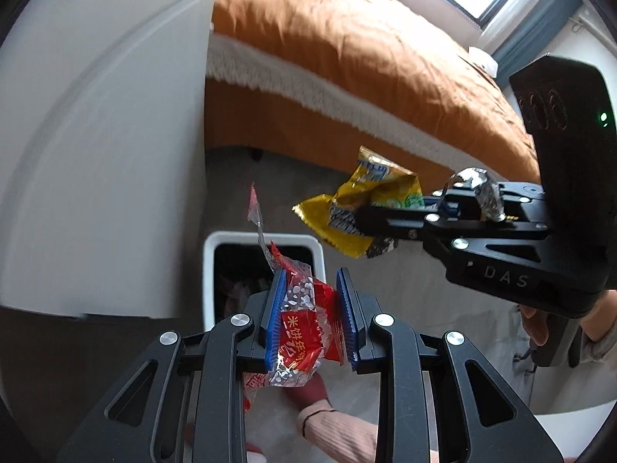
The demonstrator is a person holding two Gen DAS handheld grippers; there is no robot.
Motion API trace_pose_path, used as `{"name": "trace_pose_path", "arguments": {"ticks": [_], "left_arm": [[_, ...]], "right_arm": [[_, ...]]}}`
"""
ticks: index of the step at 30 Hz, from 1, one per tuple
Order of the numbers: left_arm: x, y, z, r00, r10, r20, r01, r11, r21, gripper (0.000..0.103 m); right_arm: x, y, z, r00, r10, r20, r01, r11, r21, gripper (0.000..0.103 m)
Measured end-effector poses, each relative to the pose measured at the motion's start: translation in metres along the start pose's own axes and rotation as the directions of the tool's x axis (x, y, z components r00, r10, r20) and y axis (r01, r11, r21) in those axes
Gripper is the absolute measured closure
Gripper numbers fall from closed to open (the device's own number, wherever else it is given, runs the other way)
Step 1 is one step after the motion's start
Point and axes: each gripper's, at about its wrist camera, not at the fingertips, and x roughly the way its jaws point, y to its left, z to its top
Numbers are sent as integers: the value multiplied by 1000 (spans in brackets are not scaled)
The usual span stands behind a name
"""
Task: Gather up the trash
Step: 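Carry the red bag and yellow wrapper down over the white bin, then open the left tool while the right tool opens, dropping both into the bin, then move both open tools back over the tissues and cup on the desk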
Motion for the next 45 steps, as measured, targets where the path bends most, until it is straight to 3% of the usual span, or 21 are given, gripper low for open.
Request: {"name": "trace_pose_path", "arguments": {"ticks": [11,12,13,14,15,16,21,34,45], "left_arm": [[97,42,-37,997,-37,-74,29,994,-102,74],[102,44,-39,996,-39,-80,30,994,-100,62],[108,45,-41,995,-41,-85,33,995,-98,47],[111,46,-41,996,-30,-87,22,995,-100,19],[112,48,-41,996,-20,-85,11,995,-102,5],[116,51,-42,996,-23,-89,13,994,-106,5],[124,62,-47,995,-7,-100,-4,994,-105,5],[103,57,-36,995,-1,-96,-6,998,-70,5],[32,16,-9,997,-45,-60,41,997,-63,5]], "right_arm": [[101,-34,-28,992,26,-119,-26,1000,2,80],[107,-36,-29,991,34,-131,-34,999,-2,64],[113,-37,-28,990,36,-137,-38,999,-7,41],[115,-39,-28,991,28,-132,-29,1000,-8,40],[119,-41,-28,990,31,-139,-32,999,-5,27],[122,-43,-28,989,37,-144,-37,999,2,15],[127,-49,-30,990,34,-139,-32,999,17,5],[109,-44,-16,994,12,-111,-9,1000,28,5],[18,-18,0,999,1,-46,2,998,62,5]]}}
